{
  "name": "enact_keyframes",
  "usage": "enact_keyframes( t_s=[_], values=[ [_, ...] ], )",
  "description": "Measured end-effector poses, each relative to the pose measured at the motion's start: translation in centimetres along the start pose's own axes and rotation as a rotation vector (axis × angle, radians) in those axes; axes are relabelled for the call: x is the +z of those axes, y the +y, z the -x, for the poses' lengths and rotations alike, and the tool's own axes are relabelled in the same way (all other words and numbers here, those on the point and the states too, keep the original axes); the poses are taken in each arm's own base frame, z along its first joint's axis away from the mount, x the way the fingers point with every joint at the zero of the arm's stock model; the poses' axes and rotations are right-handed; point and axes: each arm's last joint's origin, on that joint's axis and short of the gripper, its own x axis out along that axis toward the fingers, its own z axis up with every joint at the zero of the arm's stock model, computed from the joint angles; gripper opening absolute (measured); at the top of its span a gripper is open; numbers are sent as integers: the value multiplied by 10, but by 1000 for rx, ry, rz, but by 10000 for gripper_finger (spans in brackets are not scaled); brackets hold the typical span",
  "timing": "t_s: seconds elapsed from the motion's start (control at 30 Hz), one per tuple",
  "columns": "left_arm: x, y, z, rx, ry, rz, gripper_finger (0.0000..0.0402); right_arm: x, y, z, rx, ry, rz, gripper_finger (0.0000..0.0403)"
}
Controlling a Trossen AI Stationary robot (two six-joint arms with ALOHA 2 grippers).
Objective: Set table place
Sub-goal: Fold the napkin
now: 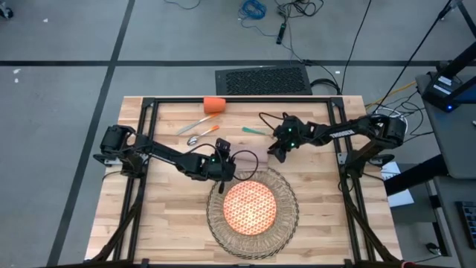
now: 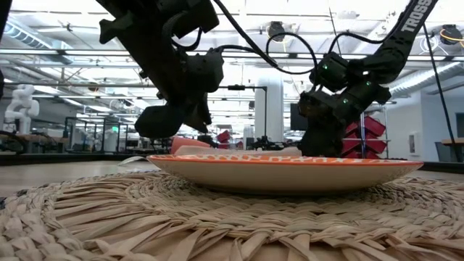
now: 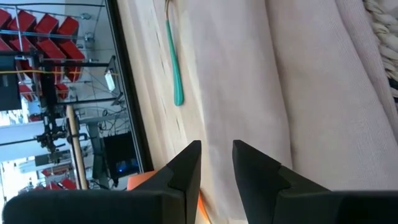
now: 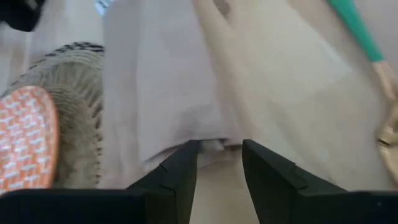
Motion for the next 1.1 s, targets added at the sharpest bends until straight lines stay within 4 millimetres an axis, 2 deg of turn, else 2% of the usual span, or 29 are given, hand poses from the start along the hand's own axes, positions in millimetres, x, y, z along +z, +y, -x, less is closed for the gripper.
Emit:
enact_keyframes(
  t_s=[0.4,0.7,0.93,1.1],
  values=[
    [-1,-1,0,-9,4,-6,79,2,3,-12,66,-39,-4,117],
    [-3,-2,0,-21,21,-10,79,10,1,-8,173,-94,-7,117],
    [-3,-2,0,-21,21,-10,79,8,8,-10,225,-83,133,116],
    [-4,-3,0,-25,28,-12,79,-7,15,-17,131,22,287,116]
  ],
)
